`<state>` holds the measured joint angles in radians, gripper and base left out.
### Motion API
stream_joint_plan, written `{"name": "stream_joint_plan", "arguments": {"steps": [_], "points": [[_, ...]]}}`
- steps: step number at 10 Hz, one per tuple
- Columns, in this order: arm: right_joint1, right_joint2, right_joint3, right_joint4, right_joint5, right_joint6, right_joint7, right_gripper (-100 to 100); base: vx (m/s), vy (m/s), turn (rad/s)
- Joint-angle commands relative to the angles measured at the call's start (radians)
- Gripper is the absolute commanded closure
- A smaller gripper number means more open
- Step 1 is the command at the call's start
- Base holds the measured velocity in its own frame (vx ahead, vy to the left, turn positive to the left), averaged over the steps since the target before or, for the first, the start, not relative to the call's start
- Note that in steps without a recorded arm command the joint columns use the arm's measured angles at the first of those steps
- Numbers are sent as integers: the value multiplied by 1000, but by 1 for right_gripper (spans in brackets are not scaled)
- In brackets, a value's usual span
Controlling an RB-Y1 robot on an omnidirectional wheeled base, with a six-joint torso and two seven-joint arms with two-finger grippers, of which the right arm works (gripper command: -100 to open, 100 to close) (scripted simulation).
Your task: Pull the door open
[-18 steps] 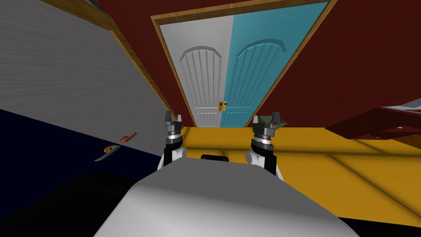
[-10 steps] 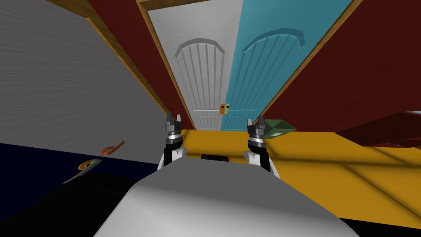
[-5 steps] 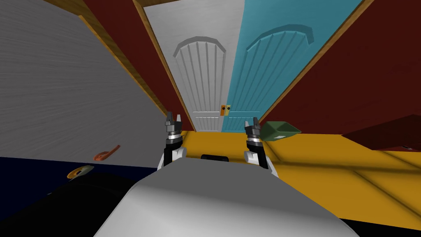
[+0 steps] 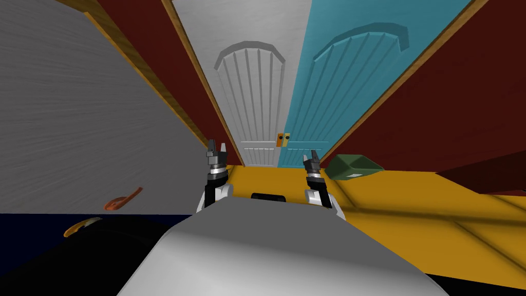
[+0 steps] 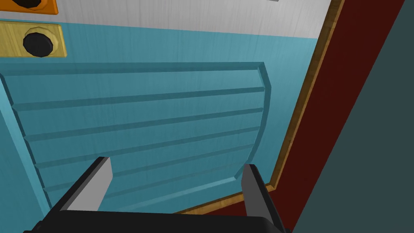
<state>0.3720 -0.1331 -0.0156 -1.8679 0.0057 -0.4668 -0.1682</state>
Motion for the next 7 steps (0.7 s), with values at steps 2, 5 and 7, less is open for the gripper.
{"name": "stream_joint_plan", "arguments": {"steps": [2,5,7], "points": [[-19,-17,-6,45,15,21,-30,-100,127,7,10],[-45,-41,-12,130,45,43,-78,-100,126,13,20],[-55,-50,-14,164,57,52,-96,-100,155,25,14]]}}
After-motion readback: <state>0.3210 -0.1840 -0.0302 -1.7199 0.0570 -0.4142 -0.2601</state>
